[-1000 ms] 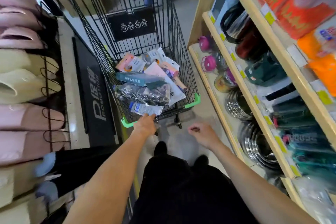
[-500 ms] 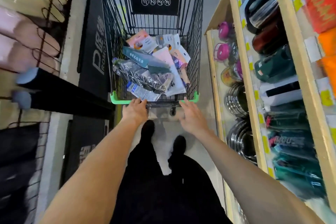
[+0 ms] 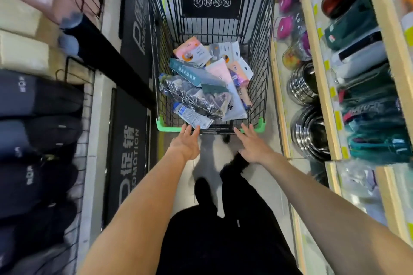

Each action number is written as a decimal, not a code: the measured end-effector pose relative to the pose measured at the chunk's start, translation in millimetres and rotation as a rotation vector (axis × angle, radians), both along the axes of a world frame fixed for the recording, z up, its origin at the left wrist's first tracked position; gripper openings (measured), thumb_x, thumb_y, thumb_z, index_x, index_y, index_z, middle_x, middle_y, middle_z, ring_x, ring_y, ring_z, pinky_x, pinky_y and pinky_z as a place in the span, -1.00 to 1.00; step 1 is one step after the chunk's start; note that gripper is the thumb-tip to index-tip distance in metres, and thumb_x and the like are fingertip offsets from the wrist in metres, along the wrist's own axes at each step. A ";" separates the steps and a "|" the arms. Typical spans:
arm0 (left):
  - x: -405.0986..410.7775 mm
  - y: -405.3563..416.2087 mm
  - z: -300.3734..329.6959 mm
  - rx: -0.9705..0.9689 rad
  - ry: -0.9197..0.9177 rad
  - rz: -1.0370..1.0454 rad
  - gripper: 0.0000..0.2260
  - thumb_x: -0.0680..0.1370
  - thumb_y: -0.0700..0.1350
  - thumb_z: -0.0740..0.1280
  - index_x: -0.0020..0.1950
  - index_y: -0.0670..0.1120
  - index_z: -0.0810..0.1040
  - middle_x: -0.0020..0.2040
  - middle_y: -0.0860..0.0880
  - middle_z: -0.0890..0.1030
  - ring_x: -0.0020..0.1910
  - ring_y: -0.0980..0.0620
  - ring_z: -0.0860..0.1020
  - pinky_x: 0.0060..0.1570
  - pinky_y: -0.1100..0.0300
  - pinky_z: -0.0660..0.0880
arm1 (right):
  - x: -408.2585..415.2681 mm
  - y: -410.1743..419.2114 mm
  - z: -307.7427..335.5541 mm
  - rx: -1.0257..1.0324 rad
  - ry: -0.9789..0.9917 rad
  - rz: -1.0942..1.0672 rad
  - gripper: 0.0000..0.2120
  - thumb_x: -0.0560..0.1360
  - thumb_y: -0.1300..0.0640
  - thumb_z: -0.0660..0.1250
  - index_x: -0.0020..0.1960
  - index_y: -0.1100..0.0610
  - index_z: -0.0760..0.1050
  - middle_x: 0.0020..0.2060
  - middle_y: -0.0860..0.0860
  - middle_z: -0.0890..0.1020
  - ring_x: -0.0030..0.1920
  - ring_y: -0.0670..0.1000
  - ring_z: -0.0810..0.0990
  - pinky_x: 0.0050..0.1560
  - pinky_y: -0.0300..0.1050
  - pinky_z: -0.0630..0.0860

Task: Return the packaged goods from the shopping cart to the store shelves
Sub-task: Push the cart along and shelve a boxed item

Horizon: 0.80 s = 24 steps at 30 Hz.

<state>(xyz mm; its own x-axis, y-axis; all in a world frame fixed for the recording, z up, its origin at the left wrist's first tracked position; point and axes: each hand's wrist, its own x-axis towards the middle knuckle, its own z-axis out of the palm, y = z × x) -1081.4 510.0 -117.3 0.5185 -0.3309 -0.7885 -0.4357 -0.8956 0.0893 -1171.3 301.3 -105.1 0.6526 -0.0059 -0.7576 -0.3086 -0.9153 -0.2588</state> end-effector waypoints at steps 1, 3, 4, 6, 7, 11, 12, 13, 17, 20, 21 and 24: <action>-18.1 8.1 -0.2 -0.005 -0.005 -0.014 -0.22 0.52 -0.36 0.08 0.59 -0.03 -0.31 0.62 -0.09 -0.23 0.59 -0.09 -0.26 0.55 -0.12 0.09 | -15.5 7.8 1.9 -0.005 0.020 0.009 -0.27 0.61 0.16 0.18 0.61 0.06 -0.20 0.59 0.10 -0.22 0.57 0.21 -0.26 0.55 0.13 -0.04; -61.3 26.2 -3.4 -0.006 -0.042 -0.020 -0.23 0.54 -0.33 0.08 0.59 -0.03 -0.34 0.61 -0.09 -0.25 0.58 -0.09 -0.29 0.53 -0.07 0.16 | -52.1 23.3 3.0 0.005 0.037 0.000 -0.26 0.61 0.15 0.19 0.61 0.03 -0.20 0.59 0.07 -0.23 0.58 0.19 -0.26 0.55 0.15 -0.03; -82.8 34.1 -4.9 -0.009 -0.063 -0.011 -0.23 0.54 -0.32 0.08 0.58 -0.03 -0.35 0.61 -0.08 -0.27 0.58 -0.08 -0.31 0.52 -0.05 0.19 | -71.1 29.8 3.4 0.019 0.034 -0.008 -0.26 0.61 0.15 0.19 0.61 0.01 -0.20 0.59 0.06 -0.23 0.58 0.18 -0.26 0.54 0.15 -0.04; -121.6 48.2 -6.9 -0.021 -0.090 0.005 -0.21 0.53 -0.34 0.07 0.58 -0.02 -0.36 0.60 -0.07 -0.29 0.57 -0.07 -0.34 0.51 -0.03 0.23 | -108.8 39.0 2.9 0.055 0.028 -0.001 -0.25 0.61 0.15 0.22 0.61 -0.02 -0.18 0.59 0.03 -0.22 0.58 0.16 -0.26 0.54 0.14 -0.05; -140.2 54.7 -6.4 -0.025 -0.095 0.016 -0.21 0.52 -0.33 0.08 0.58 -0.02 -0.36 0.60 -0.06 -0.30 0.57 -0.06 -0.34 0.51 -0.04 0.23 | -128.4 41.0 2.7 0.072 0.022 0.020 -0.25 0.60 0.15 0.23 0.61 -0.03 -0.17 0.59 0.02 -0.21 0.58 0.15 -0.25 0.54 0.14 -0.03; -205.0 74.2 -5.8 0.002 -0.120 0.021 -0.25 0.57 -0.27 0.09 0.59 -0.03 -0.33 0.60 -0.09 -0.30 0.58 -0.12 -0.31 0.54 -0.08 0.13 | -202.3 49.9 -4.4 0.118 -0.046 0.130 -0.20 0.58 0.19 0.25 0.61 -0.04 -0.18 0.59 -0.02 -0.24 0.58 0.10 -0.27 0.55 0.06 -0.07; -221.4 79.7 -7.4 0.011 -0.134 0.009 -0.26 0.57 -0.26 0.10 0.59 -0.03 -0.33 0.60 -0.11 -0.30 0.58 -0.15 -0.30 0.54 -0.08 0.13 | -221.7 55.3 -7.0 0.116 -0.066 0.145 -0.20 0.58 0.19 0.25 0.61 -0.04 -0.20 0.59 -0.03 -0.26 0.58 0.09 -0.28 0.55 0.05 -0.07; -238.2 85.8 -9.2 0.020 -0.155 -0.008 -0.25 0.57 -0.25 0.12 0.59 -0.03 -0.32 0.61 -0.12 -0.28 0.58 -0.16 -0.28 0.54 -0.07 0.12 | -242.2 61.9 -9.4 0.105 -0.086 0.156 -0.20 0.58 0.18 0.24 0.61 -0.04 -0.21 0.58 -0.03 -0.28 0.58 0.09 -0.29 0.56 0.06 -0.03; -309.1 108.5 -7.3 0.018 -0.166 -0.097 -0.20 0.54 -0.27 0.17 0.60 -0.01 -0.29 0.62 -0.12 -0.21 0.60 -0.18 -0.21 0.56 -0.10 0.06 | -317.3 83.9 -10.8 0.092 -0.094 0.157 -0.25 0.59 0.21 0.17 0.61 -0.02 -0.21 0.58 -0.02 -0.28 0.57 0.10 -0.30 0.57 0.11 0.05; -360.4 119.1 -0.5 0.026 -0.114 -0.131 -0.21 0.54 -0.28 0.17 0.61 0.04 -0.22 0.63 -0.12 -0.08 0.61 -0.17 -0.10 0.54 -0.12 0.11 | -370.9 87.6 -10.8 0.114 -0.031 0.205 -0.22 0.57 0.22 0.22 0.61 -0.04 -0.17 0.59 -0.02 -0.24 0.58 0.12 -0.26 0.57 0.12 0.07; -374.2 121.8 0.8 0.034 -0.110 -0.123 -0.25 0.55 -0.26 0.17 0.62 0.05 -0.17 0.62 -0.11 0.00 0.60 -0.17 -0.03 0.52 -0.12 0.15 | -385.5 85.2 -9.1 0.131 -0.027 0.212 -0.20 0.55 0.25 0.25 0.61 -0.08 -0.13 0.60 -0.03 -0.19 0.59 0.13 -0.21 0.56 0.11 0.08; -413.5 125.1 4.0 0.052 -0.165 -0.157 -0.43 0.61 -0.17 0.21 0.58 0.03 0.09 0.52 -0.10 0.30 0.50 -0.15 0.27 0.43 -0.07 0.28 | -424.9 79.8 0.7 0.123 -0.089 0.087 -0.28 0.52 0.35 0.28 0.56 -0.12 0.15 0.55 0.01 0.24 0.50 0.13 0.29 0.42 0.04 0.35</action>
<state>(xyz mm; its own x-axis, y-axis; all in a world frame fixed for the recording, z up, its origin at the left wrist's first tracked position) -1494.8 635.0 -113.3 0.5872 -0.3789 -0.7152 -0.5751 -0.8171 -0.0393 -1596.3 381.1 -104.5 0.7111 0.1429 -0.6884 -0.2001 -0.8975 -0.3930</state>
